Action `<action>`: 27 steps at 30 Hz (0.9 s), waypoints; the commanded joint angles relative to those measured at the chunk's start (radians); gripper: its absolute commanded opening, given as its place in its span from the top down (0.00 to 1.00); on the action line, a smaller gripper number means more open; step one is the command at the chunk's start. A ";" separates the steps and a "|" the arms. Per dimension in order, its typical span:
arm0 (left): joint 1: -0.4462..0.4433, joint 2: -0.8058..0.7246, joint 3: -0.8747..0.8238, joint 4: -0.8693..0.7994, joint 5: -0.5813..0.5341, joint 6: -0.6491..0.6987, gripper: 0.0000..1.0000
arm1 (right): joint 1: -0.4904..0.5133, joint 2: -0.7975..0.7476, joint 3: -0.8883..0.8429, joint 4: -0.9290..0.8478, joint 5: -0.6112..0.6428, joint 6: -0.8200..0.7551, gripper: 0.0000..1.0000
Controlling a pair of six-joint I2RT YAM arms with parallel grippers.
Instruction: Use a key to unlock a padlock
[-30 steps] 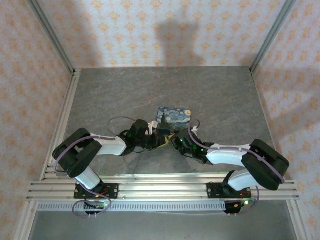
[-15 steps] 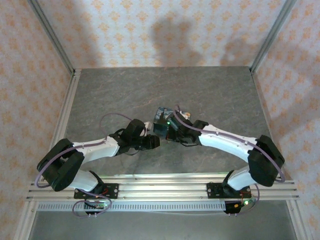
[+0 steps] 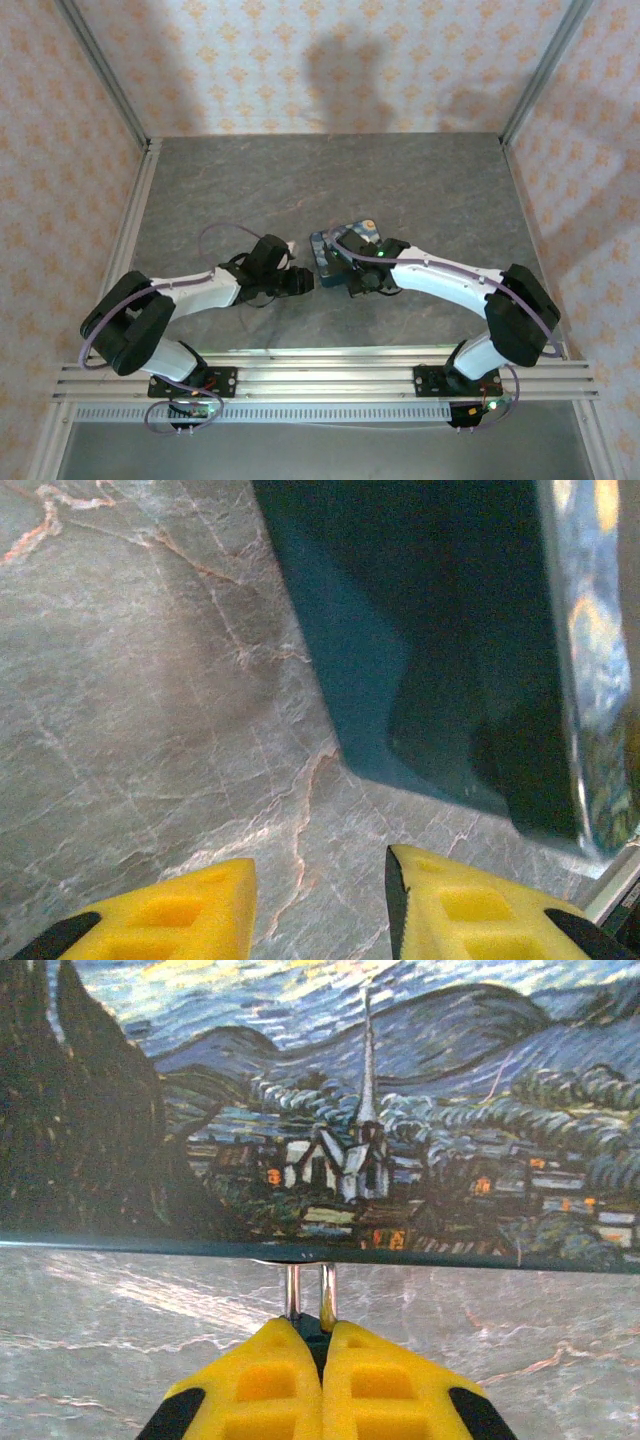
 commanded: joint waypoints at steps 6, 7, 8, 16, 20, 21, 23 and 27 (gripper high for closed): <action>0.008 0.033 0.034 0.045 0.014 0.005 0.63 | 0.006 -0.035 -0.062 0.159 0.055 -0.217 1.00; 0.008 0.035 0.038 0.049 0.014 0.008 0.63 | 0.005 -0.038 -0.077 0.190 0.042 -0.210 1.00; 0.008 0.036 0.042 0.051 0.015 0.010 0.63 | 0.006 -0.037 -0.090 0.217 0.031 -0.191 1.00; 0.008 -0.002 0.089 -0.026 -0.015 0.058 0.63 | -0.042 -0.002 -0.131 0.238 0.009 0.060 1.00; 0.009 -0.035 0.122 -0.106 -0.042 0.099 0.63 | -0.067 -0.017 -0.167 0.259 0.021 0.115 1.00; 0.009 -0.044 0.124 -0.119 -0.051 0.104 0.63 | -0.069 -0.022 -0.171 0.261 0.024 0.122 1.00; 0.009 -0.069 0.130 -0.136 -0.070 0.113 0.63 | -0.072 -0.026 -0.171 0.256 0.037 0.130 1.00; 0.010 -0.082 0.137 -0.126 -0.071 0.108 0.61 | -0.075 -0.022 -0.141 0.215 0.045 0.117 1.00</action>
